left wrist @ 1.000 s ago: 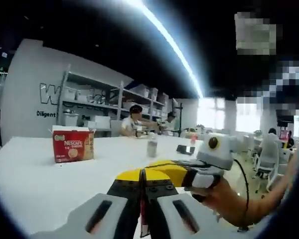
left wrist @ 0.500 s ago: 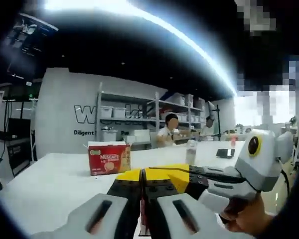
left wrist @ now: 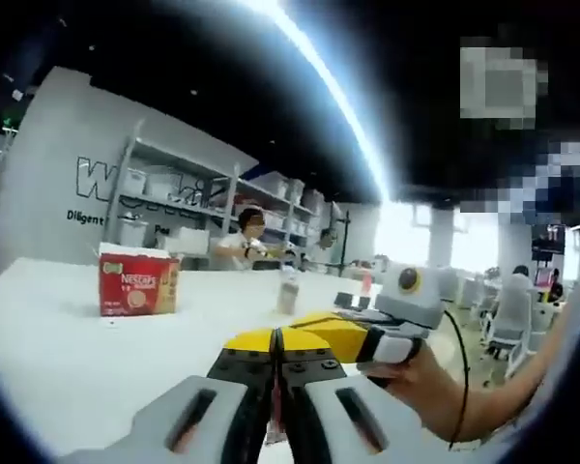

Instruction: Tear open the coffee pouch, take out the coffee, and pour the coffee from the pouch into the cup

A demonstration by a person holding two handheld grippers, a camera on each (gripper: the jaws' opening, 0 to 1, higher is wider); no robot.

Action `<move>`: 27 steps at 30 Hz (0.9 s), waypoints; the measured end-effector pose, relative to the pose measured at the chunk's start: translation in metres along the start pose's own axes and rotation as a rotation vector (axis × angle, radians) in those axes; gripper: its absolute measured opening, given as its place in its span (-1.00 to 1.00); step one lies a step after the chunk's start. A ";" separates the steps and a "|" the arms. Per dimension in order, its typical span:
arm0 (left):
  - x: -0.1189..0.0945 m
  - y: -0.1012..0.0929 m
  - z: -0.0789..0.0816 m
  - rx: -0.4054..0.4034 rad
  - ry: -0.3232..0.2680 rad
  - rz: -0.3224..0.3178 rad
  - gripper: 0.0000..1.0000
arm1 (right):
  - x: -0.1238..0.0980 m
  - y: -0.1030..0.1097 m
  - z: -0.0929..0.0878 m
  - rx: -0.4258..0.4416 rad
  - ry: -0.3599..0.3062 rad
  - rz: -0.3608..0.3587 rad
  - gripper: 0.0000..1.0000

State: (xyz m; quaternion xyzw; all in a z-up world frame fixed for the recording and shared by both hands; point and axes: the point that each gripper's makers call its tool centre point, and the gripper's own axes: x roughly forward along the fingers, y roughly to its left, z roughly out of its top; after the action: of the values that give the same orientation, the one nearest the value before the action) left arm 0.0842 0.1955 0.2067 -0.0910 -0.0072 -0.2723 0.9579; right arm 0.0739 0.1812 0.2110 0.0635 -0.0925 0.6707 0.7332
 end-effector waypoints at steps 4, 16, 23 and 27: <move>-0.001 0.002 0.002 -0.019 0.001 -0.016 -0.96 | 0.002 0.000 0.001 -0.039 0.019 -0.002 -0.98; 0.003 -0.003 -0.001 0.012 0.016 0.031 -0.96 | -0.005 -0.006 -0.004 -0.018 -0.020 -0.026 -0.91; 0.005 -0.005 -0.001 0.021 0.033 0.022 -0.96 | -0.007 -0.004 -0.013 -0.036 0.051 -0.001 -0.77; 0.006 -0.008 -0.004 0.031 0.045 0.013 -0.96 | -0.009 -0.006 -0.013 -0.027 0.058 0.002 -0.86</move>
State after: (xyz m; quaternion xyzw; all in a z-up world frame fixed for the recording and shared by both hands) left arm 0.0847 0.1849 0.2046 -0.0703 0.0107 -0.2678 0.9608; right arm 0.0794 0.1747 0.1963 0.0339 -0.0801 0.6719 0.7355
